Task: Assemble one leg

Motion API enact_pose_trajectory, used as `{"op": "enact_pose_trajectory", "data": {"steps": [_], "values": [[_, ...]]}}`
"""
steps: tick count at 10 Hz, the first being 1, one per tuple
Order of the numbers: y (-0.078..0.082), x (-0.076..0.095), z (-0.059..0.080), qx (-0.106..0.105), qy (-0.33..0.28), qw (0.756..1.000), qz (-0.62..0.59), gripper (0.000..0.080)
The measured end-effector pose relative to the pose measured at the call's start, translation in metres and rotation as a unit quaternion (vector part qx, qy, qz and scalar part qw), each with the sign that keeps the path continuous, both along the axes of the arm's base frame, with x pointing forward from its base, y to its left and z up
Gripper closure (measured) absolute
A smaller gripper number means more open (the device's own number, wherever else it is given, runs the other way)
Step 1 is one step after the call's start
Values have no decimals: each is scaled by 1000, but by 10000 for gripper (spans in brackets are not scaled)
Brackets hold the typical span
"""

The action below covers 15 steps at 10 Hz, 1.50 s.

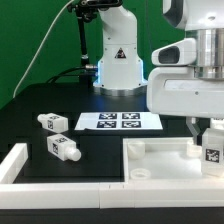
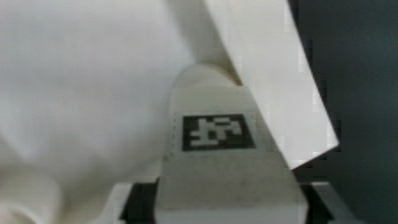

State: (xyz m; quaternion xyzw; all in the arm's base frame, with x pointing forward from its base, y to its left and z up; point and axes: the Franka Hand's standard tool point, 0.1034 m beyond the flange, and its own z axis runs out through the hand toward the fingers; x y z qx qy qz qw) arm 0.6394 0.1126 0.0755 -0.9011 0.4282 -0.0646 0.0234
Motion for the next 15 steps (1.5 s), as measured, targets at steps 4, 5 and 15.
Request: {"op": "enact_pose_trajectory", "data": {"steps": [4,5,15], "values": [[-3,-1,1,55,11,964,-259,512],[-3,-1,0,55,11,963,-263,512],[0,-8,1,-34,-20,943,330,150]]}}
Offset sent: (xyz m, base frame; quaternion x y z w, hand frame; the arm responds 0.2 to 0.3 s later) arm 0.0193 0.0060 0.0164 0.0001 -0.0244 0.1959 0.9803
